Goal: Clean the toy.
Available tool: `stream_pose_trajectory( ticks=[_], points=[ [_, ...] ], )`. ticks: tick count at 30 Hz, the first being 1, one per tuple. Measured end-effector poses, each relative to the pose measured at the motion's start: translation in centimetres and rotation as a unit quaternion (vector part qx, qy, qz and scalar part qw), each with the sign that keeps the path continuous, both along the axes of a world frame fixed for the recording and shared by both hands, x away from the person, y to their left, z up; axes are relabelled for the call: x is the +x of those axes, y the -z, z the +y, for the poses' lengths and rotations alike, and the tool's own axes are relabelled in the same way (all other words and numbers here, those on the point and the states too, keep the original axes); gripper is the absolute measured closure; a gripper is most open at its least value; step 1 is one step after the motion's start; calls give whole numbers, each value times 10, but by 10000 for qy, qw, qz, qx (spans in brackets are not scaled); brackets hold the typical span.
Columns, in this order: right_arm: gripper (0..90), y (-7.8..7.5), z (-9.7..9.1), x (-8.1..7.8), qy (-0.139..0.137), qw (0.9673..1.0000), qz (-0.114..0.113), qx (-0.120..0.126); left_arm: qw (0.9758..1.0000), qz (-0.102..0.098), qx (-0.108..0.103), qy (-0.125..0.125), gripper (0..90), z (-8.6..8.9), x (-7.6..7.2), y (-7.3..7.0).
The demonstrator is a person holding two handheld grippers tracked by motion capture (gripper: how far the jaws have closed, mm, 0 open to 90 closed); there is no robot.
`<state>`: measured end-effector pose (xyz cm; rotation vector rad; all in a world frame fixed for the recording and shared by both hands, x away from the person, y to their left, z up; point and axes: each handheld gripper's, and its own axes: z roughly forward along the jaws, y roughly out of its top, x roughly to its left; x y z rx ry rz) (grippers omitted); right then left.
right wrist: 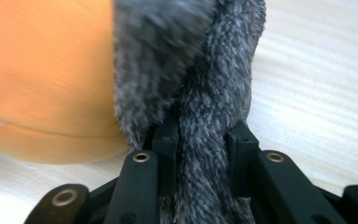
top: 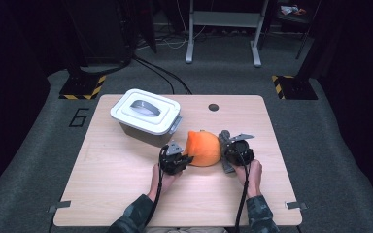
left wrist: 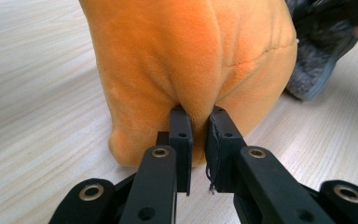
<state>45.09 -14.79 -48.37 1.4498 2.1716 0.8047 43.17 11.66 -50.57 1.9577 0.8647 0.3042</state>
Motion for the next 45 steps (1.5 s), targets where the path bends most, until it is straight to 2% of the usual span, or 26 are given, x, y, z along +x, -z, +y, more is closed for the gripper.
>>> stream_pose_trajectory(
  ticks=[5, 10, 11, 13, 14, 16, 17, 18, 19, 20, 21, 24, 26, 29, 30, 31, 32, 37, 38, 39, 40, 41, 42, 43, 44, 45],
  points=[
    [701, 18, -1, 8, -11, 9998, 215, -12, 10000, 45, -35, -10, 816, 0, 0, 0],
    [701, 14, -1, 8, 7, 9997, 210, -80, 10000, 51, -9, 2, 815, 1, 0, 0],
    [701, 11, -2, 7, 15, 9998, 211, -71, 10000, 63, -18, -9, 815, 2, 0, 1],
    [703, -3, -5, 0, 84, 10000, 23, -35, 10000, 76, 1, -15, 814, 4, 2, 1],
    [703, -3, -5, 0, 84, 10000, 23, -35, 10000, 76, 1, -15, 814, 4, 2, 1],
    [703, -15, -5, -5, 86, 9998, -151, -5, 10000, 75, 0, -18, 814, 4, 2, 1],
    [703, -27, -2, -11, 64, 9993, -378, 50, 10000, 90, -13, -28, 812, 3, 1, 1],
    [703, -27, -2, -11, 64, 9993, -378, 50, 10000, 90, -13, -28, 812, 3, 1, 1],
    [703, -39, 4, -17, -88, 9982, -583, 76, 10000, 92, -11, -29, 812, 3, 1, 1],
    [703, -39, 4, -17, -88, 9982, -583, 76, 10000, 92, -11, -29, 811, 3, 1, 1],
    [704, -47, 12, -20, -251, 9974, -679, 52, 10000, 88, -14, -36, 810, 3, 2, 1],
    [705, -49, 21, -21, -348, 9974, -631, -10, 10000, 87, 17, -23, 805, 3, 2, 1],
    [708, -45, 26, -18, -387, 9977, -550, -113, 10000, 79, 6, -9, 800, 3, 3, 0],
    [710, -38, 24, -13, -291, 9984, -469, -106, 9999, 109, -41, 28, 769, 2, 4, -2],
    [709, -37, 24, -12, -269, 9986, -451, -94, 10000, 58, 18, 66, 762, 2, 4, -3],
    [710, -37, 23, -11, -282, 9985, -466, -86, 9999, 105, -44, 34, 742, 2, 3, -4],
    [710, -37, 22, -11, -269, 9986, -443, -101, 9999, 51, 16, 111, 722, 3, 4, -5],
    [709, -37, 20, -9, -225, 9987, -427, -136, 9998, 103, -126, 114, 601, 6, 3, -8],
    [709, -36, 20, -8, -223, 9987, -437, -137, 9999, 13, -68, 98, 601, 8, 3, -9],
    [709, -36, 19, -7, -202, 9987, -463, -111, 9999, -30, -68, 73, 542, 8, 0, -9],
    [709, -36, 19, -7, -202, 9987, -463, -111, 9999, -30, -68, 73, 522, 8, 0, -9],
    [709, -36, 19, -7, -178, 9990, -405, -112, 9998, -94, 132, 103, 494, 6, -1, -8],
    [709, -36, 19, -7, -178, 9990, -405, -112, 9998, -94, 132, 103, 474, 6, -1, -8],
    [709, -36, 18, -6, -206, 9988, -436, -131, 9994, -220, 260, 49, 459, 1, -3, -6],
    [709, -36, 18, -6, -204, 9987, -440, -127, 9990, -243, 357, 84, 447, -1, -2, -6],
    [709, -36, 18, -6, -198, 9988, -438, -116, 9990, -243, 357, 84, 433, -1, -2, -6]
  ],
)
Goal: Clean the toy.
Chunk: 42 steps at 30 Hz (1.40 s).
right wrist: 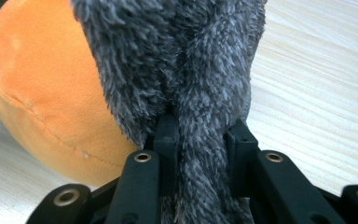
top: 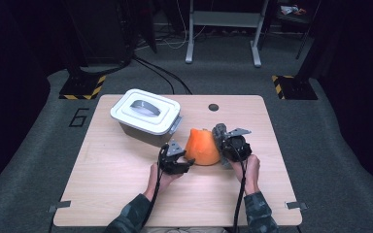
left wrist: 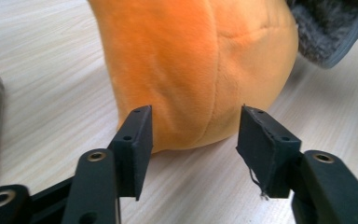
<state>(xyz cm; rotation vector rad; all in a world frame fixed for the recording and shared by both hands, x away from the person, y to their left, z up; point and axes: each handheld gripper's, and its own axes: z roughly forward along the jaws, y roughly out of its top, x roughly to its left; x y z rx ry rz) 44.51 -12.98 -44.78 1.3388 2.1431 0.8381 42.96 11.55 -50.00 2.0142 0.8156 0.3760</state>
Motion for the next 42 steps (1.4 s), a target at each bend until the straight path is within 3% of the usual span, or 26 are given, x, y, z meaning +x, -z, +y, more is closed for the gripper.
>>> stream_pose_trajectory(
  ticks=[3, 5, 6, 9, 13, 14, 15, 24, 30, 33, 35, 36, 38, 39, 42],
  points=[
    [709, 0, 0, 0, 5, 10000, 5, 27, 9996, -93, 253, 1, 425, -7, 1, 3],
    [709, 1, 0, 1, 23, 10000, -22, 37, 9996, -109, 263, -34, 481, -9, 3, 3],
    [709, 1, 0, 1, 15, 10000, -18, 30, 9997, -116, 211, -81, 481, -10, 3, 4],
    [707, 1, -3, 2, 16, 9999, -75, 90, 9998, -112, 98, -103, 679, -10, 6, 6],
    [707, -1, -8, 1, 34, 9998, -136, 173, 9999, 1, -43, -135, 784, -8, 7, 5],
    [707, -3, -9, -1, 62, 9996, -147, 215, 9999, -5, -49, -132, 784, -7, 8, 4],
    [707, -7, -10, -4, 40, 9996, -194, 219, 9996, 156, -196, -143, 803, -7, 8, 2],
    [706, -25, -1, -16, -240, 9986, -396, 250, 9997, 180, -155, 14, 827, -12, 4, -9],
    [700, -41, 20, -23, -691, 9959, -509, 295, 9988, 316, -369, 109, 832, -13, 2, -16],
    [698, -40, 28, -23, -797, 9954, -457, 276, 9984, 341, -425, 180, 832, -14, -1, -17],
    [697, -35, 35, -21, -860, 9953, -395, 210, 9987, 308, -350, 205, 831, -15, -2, -18],
    [694, -28, 41, -16, -877, 9956, -345, 5, 9988, 341, -275, 203, 830, -14, 1, -16],
    [694, -21, 44, -12, -828, 9960, -326, -71, 9987, 387, -287, 193, 830, -13, 2, -15],
    [694, -21, 44, -12, -828, 9960, -326, -71, 9984, 452, -289, 187, 830, -12, 3, -14],
    [696, -17, 43, -9, -822, 9962, -298, 8, 9987, 406, -241, 179, 830, -11, 5, -11]
  ],
)
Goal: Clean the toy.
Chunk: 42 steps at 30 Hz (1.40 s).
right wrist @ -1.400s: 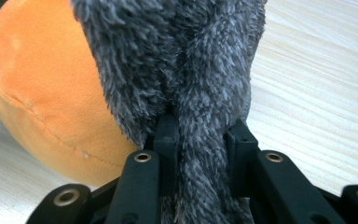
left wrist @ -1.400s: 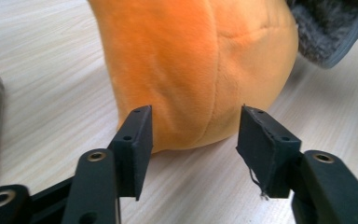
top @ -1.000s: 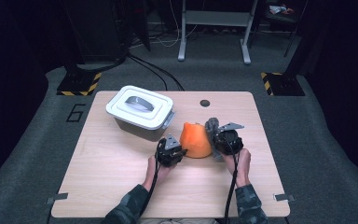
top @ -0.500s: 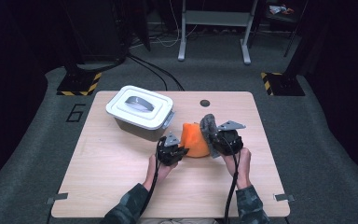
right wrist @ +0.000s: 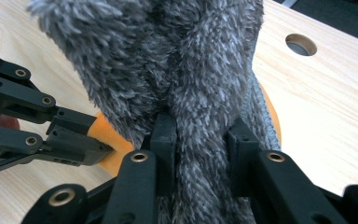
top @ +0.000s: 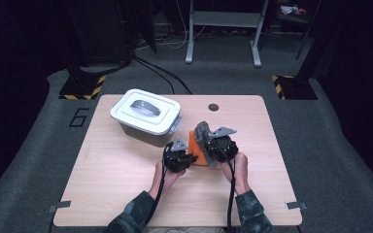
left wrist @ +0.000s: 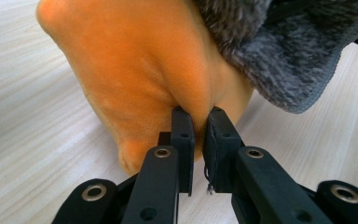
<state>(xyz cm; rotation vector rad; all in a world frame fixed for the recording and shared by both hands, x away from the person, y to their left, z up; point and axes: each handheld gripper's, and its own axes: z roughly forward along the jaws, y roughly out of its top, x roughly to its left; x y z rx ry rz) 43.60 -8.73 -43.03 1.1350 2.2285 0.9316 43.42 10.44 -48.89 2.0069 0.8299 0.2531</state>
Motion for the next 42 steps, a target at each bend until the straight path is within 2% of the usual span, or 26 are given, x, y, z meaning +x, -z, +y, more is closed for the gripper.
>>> stream_pose_trajectory(
  ticks=[6, 7, 8, 9, 10, 14, 18, 23, 26, 29, 31, 34, 40, 42],
  points=[
    [698, 1, -4, 1, 62, 10000, 34, -54, 9999, -28, 105, 9, 829, 1, 1, 2],
    [698, 1, -5, 2, 114, 9999, 30, -66, 10000, 71, 33, -25, 829, 0, 0, 3],
    [698, 2, -9, 2, 143, 9999, 79, -16, 10000, 80, 46, -21, 829, 0, 0, 3],
    [698, 2, -9, 2, 143, 9999, 79, -16, 10000, 80, 46, -21, 829, 0, 0, 3],
    [698, 2, -12, 3, 208, 9997, 115, 19, 10000, -9, 93, 9, 828, 0, 2, 3],
    [698, 3, -18, 4, 237, 9997, 114, 6, 9999, -28, 106, 0, 828, 1, 1, 5],
    [698, 5, -23, 4, 314, 9994, 130, 20, 9999, 43, 93, 12, 828, 2, 2, 6],
    [698, 9, -33, 6, 512, 9985, 194, 87, 10000, 41, 39, -19, 828, 1, 1, 7],
    [698, 12, -39, 7, 585, 9980, 223, 115, 10000, -31, 69, 10, 826, 2, 1, 8],
    [698, 15, -44, 8, 601, 9976, 297, 173, 10000, 25, 39, 3, 825, 2, 0, 9],
    [698, 16, -46, 9, 598, 9977, 266, 149, 10000, 47, 46, 4, 825, 2, 0, 9],
    [699, 21, -52, 11, 769, 9961, 406, 119, 10000, 29, 53, 9, 824, 2, 0, 9],
    [700, 33, -60, 17, 924, 9942, 528, 136, 10000, -7, 60, 30, 824, 3, 0, 9],
    [701, 38, -62, 20, 972, 9929, 671, 135, 10000, 4, 70, 36, 824, 3, 0, 9]
  ],
)
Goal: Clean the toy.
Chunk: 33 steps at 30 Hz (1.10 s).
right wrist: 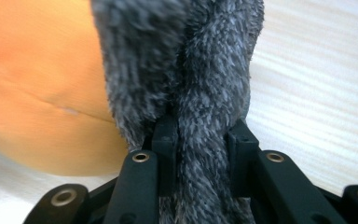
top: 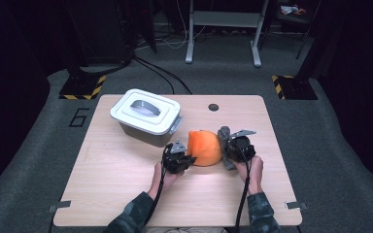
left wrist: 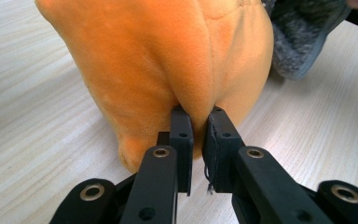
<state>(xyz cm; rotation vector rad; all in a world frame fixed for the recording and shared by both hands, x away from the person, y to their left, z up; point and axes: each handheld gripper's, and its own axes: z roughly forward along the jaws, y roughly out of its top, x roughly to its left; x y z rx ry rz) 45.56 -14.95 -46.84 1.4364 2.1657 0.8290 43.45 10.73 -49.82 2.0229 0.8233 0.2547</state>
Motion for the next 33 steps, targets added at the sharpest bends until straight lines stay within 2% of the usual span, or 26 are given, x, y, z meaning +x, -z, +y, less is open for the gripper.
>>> stream_pose_trajectory(
  ticks=[1, 3, 6, 9, 11, 12, 13, 14, 16, 17, 18, 19, 20, 23, 24, 26, 27, 28, 29, 30, 33],
  points=[
    [702, 7, -3, 4, 24, 10000, 42, -63, 10000, 12, -2, 3, 824, 0, 0, 0],
    [702, 11, -4, 6, 32, 9999, 114, -40, 10000, 14, -4, 0, 824, 0, 0, 0],
    [703, 25, -6, 13, 87, 9995, 293, 43, 10000, -36, 23, -25, 824, -1, 0, 0],
    [703, 29, -7, 14, 102, 9993, 347, 78, 10000, -34, 17, -36, 824, 0, -1, 0],
    [706, 26, -10, 12, 99, 9995, 272, 101, 10000, -45, 28, -30, 822, 0, -1, 0],
    [708, 19, -12, 8, 171, 9996, 190, 131, 10000, -2, -31, -52, 822, 1, -1, 1],
    [708, 19, -12, 8, 171, 9996, 190, 131, 10000, -2, -31, -52, 822, 1, -1, 1],
    [707, 9, -13, 3, 179, 9998, 46, 98, 10000, -13, -34, -47, 822, 2, -1, 1],
    [707, -4, -12, -5, 142, 9998, -143, 76, 10000, -14, -49, -44, 821, 1, -1, 1],
    [707, -4, -12, -5, 142, 9998, -143, 76, 10000, -14, -49, -44, 821, 1, -1, 1],
    [707, -11, -10, -8, 99, 9996, -233, 89, 10000, -46, 1, -35, 821, 1, -1, 1],
    [707, -24, -3, -15, -20, 9989, -454, 104, 10000, -31, -12, -45, 821, 1, -1, 1],
    [707, -30, 1, -18, -134, 9984, -541, 84, 10000, -40, -27, -59, 821, 1, -1, 1],
    [706, -39, 11, -22, -286, 9976, -617, 83, 10000, -48, -32, -50, 821, 1, -2, 1],
    [705, -46, 25, -26, -499, 9962, -704, 112, 10000, -8, -68, -55, 821, 1, -2, 2],
    [703, -49, 37, -27, -642, 9948, -786, 90, 10000, -11, -59, -55, 820, 1, -2, 1],
    [703, -49, 37, -27, -642, 9948, -786, 90, 10000, -11, -59, -55, 819, 1, -2, 1],
    [703, -50, 47, -27, -795, 9937, -781, 138, 10000, -34, -10, -2, 819, 2, -1, 0],
    [703, -50, 47, -27, -795, 9937, -781, 138, 10000, -34, -10, -2, 819, 2, -1, 0],
    [702, -50, 57, -26, -833, 9935, -749, 182, 10000, -77, -16, 13, 819, 2, -1, 1],
    [700, -49, 62, -25, -931, 9919, -811, 294, 10000, -40, -23, 6, 819, 1, -2, 1]
  ],
)
